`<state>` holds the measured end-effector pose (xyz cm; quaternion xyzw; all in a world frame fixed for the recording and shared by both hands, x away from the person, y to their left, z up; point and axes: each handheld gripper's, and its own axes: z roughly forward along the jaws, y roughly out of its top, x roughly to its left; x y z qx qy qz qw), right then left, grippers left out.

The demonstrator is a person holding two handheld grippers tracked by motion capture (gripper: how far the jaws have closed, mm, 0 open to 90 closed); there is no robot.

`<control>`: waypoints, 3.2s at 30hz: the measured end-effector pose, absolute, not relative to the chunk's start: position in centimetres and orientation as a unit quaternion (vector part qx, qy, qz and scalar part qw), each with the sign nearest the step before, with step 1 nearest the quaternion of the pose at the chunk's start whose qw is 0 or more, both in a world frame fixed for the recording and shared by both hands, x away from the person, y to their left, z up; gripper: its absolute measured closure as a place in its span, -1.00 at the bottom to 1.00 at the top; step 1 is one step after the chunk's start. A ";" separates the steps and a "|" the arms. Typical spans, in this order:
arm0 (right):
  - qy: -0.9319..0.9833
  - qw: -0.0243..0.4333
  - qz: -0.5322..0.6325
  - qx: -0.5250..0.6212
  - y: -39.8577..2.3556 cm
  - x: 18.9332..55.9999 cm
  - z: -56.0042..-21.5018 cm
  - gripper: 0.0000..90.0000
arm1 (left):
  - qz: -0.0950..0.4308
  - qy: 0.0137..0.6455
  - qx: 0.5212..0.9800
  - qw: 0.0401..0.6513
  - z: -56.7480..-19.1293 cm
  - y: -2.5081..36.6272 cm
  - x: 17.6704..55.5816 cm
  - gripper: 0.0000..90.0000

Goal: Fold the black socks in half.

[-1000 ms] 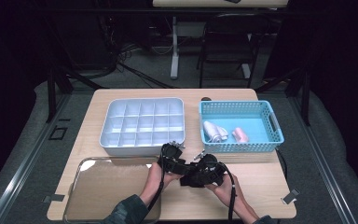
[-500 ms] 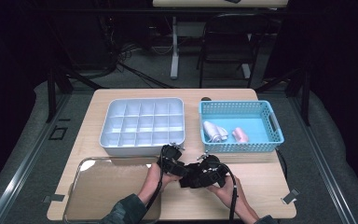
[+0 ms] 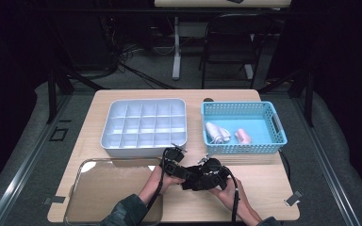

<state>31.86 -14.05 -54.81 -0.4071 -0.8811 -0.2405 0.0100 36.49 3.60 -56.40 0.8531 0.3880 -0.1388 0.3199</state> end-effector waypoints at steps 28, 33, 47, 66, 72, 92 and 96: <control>-0.872 -0.019 -0.266 -0.411 -18.2 32.0 -51.8 -0.44 | -0.068 0.346 0.865 0.358 -55.0 4.6 35.5 0.48; -0.867 -0.026 -0.264 -0.422 -19.1 32.2 -51.7 -0.61 | -0.045 0.335 0.871 0.357 -54.5 4.8 35.1 0.48; -0.859 -0.037 -0.254 -0.442 -22.3 32.2 -52.2 -0.66 | -0.003 0.325 0.870 0.370 -52.8 6.0 34.3 0.47; -0.852 -0.039 -0.264 -0.450 -22.2 33.1 -52.4 -0.67 | 0.025 0.309 0.874 0.375 -49.4 8.0 33.5 0.47; -0.854 -0.040 -0.266 -0.446 -22.0 33.1 -52.2 -0.67 | 0.037 0.306 0.871 0.382 -47.2 8.5 33.5 0.47; -0.855 -0.038 -0.259 -0.448 -22.0 33.4 -52.4 -0.67 | 0.114 0.342 0.831 0.424 -41.2 11.2 38.0 0.47; -0.855 -0.035 -0.260 -0.448 -22.0 33.4 -52.4 -0.67 | 0.132 0.346 0.829 0.420 -41.0 10.9 39.0 0.47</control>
